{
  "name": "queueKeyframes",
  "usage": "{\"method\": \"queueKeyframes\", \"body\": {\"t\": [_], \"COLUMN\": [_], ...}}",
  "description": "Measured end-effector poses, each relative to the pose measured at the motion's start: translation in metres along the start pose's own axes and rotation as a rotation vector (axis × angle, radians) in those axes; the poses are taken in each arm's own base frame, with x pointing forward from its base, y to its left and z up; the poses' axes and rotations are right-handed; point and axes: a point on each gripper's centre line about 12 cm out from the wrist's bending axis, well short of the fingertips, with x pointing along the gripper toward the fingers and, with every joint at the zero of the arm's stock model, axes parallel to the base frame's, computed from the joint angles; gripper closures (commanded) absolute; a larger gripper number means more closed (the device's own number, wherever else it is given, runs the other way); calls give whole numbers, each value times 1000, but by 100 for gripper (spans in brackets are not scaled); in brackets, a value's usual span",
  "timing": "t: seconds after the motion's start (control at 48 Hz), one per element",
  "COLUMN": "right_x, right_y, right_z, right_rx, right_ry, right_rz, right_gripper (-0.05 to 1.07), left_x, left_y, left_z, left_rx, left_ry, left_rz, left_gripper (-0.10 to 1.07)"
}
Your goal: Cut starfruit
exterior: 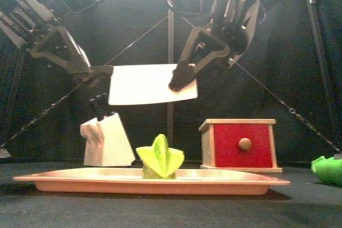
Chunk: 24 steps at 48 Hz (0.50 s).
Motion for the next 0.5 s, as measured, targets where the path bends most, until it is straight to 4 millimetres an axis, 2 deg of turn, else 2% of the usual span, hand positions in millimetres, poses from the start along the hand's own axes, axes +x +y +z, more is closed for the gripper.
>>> {"method": "queueKeyframes", "body": {"t": [0.188,0.5], "right_x": [5,17], "right_y": [16,15], "right_z": [-6,-19], "right_rx": [-29,-46], "right_ry": [52,127], "right_rz": [-13,-61], "right_gripper": [75,75], "left_x": [10,34], "left_y": [-12,-13], "left_z": [-2,-6], "left_rx": [-35,0], "left_ry": [47,171], "left_rz": [-15,29], "left_gripper": [60,60]}}
